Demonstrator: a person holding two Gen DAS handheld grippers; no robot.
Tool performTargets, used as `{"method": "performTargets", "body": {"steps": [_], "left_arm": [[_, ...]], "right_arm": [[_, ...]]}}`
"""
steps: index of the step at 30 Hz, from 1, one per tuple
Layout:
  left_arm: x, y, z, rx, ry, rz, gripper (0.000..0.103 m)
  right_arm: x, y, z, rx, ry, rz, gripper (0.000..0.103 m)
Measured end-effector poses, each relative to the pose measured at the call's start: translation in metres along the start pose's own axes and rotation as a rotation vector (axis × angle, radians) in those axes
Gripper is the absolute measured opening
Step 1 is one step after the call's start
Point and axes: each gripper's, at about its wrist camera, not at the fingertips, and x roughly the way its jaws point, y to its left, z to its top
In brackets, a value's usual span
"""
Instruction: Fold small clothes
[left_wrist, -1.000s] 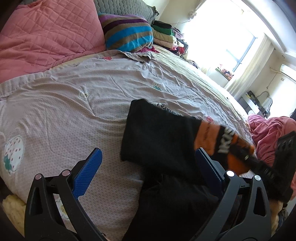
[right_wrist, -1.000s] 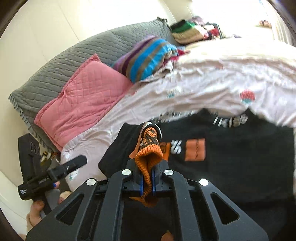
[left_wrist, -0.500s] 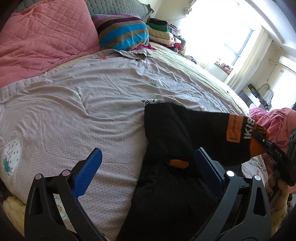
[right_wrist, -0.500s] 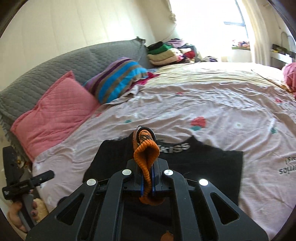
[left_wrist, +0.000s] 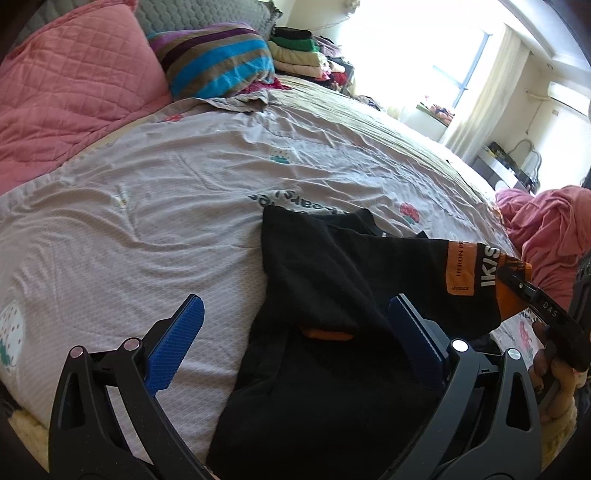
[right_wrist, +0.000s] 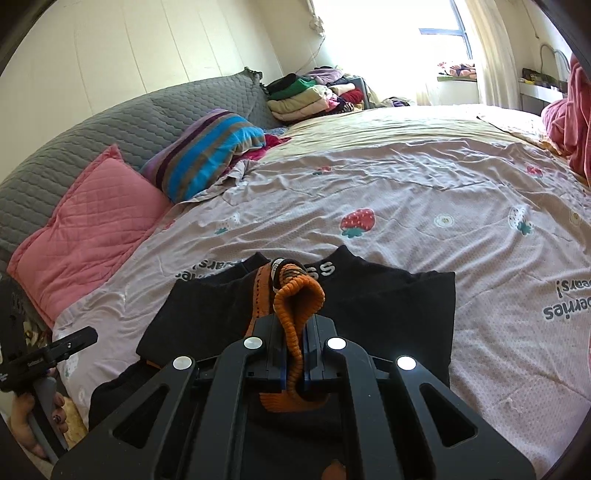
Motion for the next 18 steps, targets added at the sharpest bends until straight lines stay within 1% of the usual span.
{"method": "performTargets", "body": {"steps": [5,8,11,16,17,18], "left_arm": [[0.017,-0.016,0.005,0.040,0.021,-0.011,0.093],[0.026,-0.026,0.008,0.058,0.034,-0.032,0.093],[0.032,-0.033,0.010,0.074,0.034,-0.053,0.090],[0.043,-0.041,0.012,0.096,0.060,-0.064,0.083],[0.045,-0.042,0.012,0.098,0.060,-0.064,0.083],[0.047,-0.044,0.013,0.102,0.060,-0.062,0.083]], "right_arm": [[0.003,-0.003,-0.003,0.009,0.020,-0.024,0.005],[0.007,-0.005,-0.004,0.009,0.033,-0.041,0.005],[0.009,-0.005,-0.005,0.002,0.040,-0.070,0.007],[0.006,-0.010,-0.006,0.007,0.024,-0.139,0.026],[0.006,-0.011,-0.006,0.007,0.018,-0.150,0.033],[0.004,-0.011,-0.007,0.008,0.011,-0.155,0.034]]}}
